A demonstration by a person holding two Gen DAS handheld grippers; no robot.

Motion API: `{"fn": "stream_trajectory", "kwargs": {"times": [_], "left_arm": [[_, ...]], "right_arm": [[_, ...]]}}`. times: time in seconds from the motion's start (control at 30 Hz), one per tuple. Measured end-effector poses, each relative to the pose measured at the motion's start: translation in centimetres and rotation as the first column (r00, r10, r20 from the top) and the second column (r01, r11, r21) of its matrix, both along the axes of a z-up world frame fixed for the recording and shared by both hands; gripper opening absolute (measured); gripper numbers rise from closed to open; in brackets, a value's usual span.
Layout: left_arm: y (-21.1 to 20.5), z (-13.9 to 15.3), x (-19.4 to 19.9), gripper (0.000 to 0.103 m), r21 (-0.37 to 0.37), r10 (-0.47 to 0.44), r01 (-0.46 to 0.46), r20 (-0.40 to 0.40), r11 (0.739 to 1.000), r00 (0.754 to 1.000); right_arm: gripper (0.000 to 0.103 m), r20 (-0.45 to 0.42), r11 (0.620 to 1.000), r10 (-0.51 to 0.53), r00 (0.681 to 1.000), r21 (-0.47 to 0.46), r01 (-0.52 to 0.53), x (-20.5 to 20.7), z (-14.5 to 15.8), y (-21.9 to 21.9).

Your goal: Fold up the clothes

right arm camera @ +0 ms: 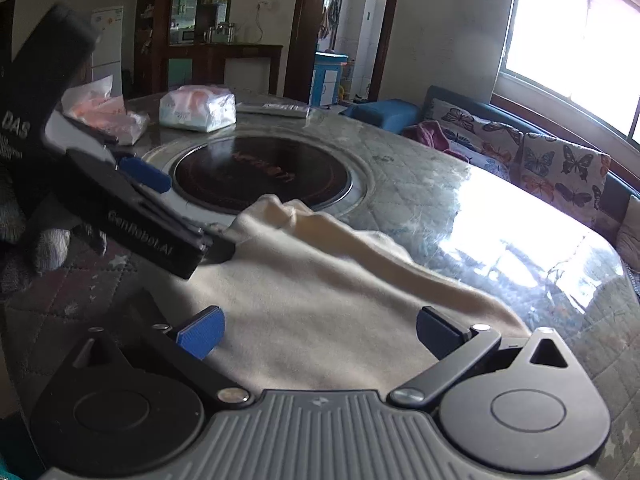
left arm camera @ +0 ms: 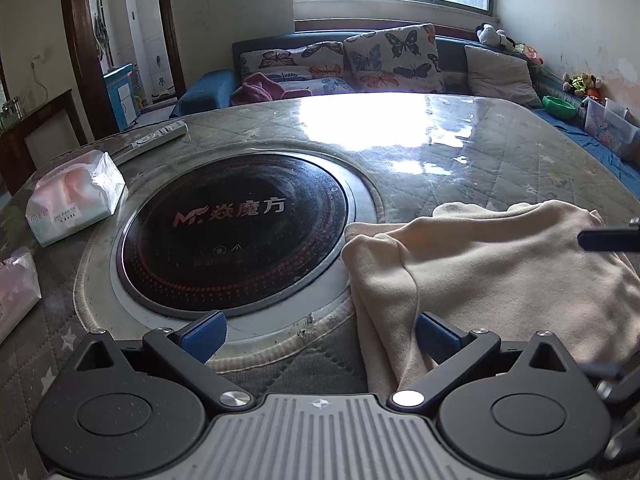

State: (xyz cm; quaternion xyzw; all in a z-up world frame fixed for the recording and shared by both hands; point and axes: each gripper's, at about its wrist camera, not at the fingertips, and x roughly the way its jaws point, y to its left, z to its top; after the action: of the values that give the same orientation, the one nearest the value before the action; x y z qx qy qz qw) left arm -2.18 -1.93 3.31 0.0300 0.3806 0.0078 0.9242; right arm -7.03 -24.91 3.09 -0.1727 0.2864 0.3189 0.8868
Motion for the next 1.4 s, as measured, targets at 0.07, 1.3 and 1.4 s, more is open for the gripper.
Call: {"fn": "stream_trajectory", "kwargs": {"times": [0.07, 1.3, 1.4], "left_arm": [[-0.1, 0.0, 0.2, 0.103, 0.003, -0.001, 0.001, 0.0, 1.0, 1.0], [-1.1, -0.8, 7.4, 0.089, 0.058, -0.087, 0.086, 0.022, 0.995, 0.996], [-0.5, -0.5, 7.1, 0.088, 0.037, -0.078, 0.077, 0.023, 0.996, 0.997]], "right_arm": [[0.103, 0.003, 1.0, -0.023, 1.0, 0.015, 0.023, 0.8, 0.5, -0.5], [0.102, -0.037, 0.95, -0.312, 0.949, -0.035, 0.311, 11.2, -1.1, -5.3], [0.1, -0.048, 0.947, -0.32, 0.946, -0.028, 0.319, 11.2, -1.2, -5.5]]}}
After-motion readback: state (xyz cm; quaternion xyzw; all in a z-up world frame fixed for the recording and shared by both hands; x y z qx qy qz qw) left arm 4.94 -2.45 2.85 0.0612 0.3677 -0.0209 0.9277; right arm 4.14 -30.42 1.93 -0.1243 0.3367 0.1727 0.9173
